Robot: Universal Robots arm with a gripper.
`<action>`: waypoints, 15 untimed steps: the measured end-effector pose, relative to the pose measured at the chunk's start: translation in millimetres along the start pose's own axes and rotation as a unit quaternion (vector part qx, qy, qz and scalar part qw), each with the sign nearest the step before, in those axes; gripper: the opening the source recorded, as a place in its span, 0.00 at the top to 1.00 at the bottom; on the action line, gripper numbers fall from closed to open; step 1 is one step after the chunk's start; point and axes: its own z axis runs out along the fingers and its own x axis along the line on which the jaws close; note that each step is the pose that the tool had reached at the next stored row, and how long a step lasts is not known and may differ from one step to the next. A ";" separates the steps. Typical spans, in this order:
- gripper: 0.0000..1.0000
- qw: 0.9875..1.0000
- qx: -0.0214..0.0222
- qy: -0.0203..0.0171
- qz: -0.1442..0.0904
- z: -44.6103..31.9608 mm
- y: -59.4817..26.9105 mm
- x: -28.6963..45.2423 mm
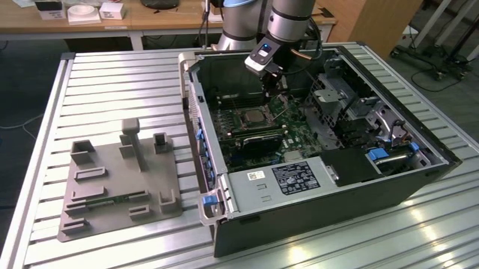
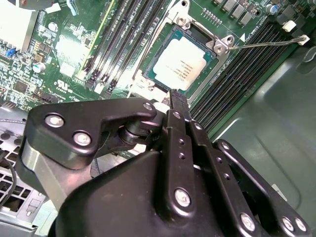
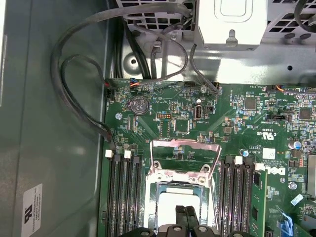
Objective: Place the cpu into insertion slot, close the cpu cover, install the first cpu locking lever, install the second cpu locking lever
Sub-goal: 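Close the cpu cover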
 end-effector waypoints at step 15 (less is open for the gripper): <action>0.90 1.000 0.000 0.000 0.000 -3.7 21.2 -0.9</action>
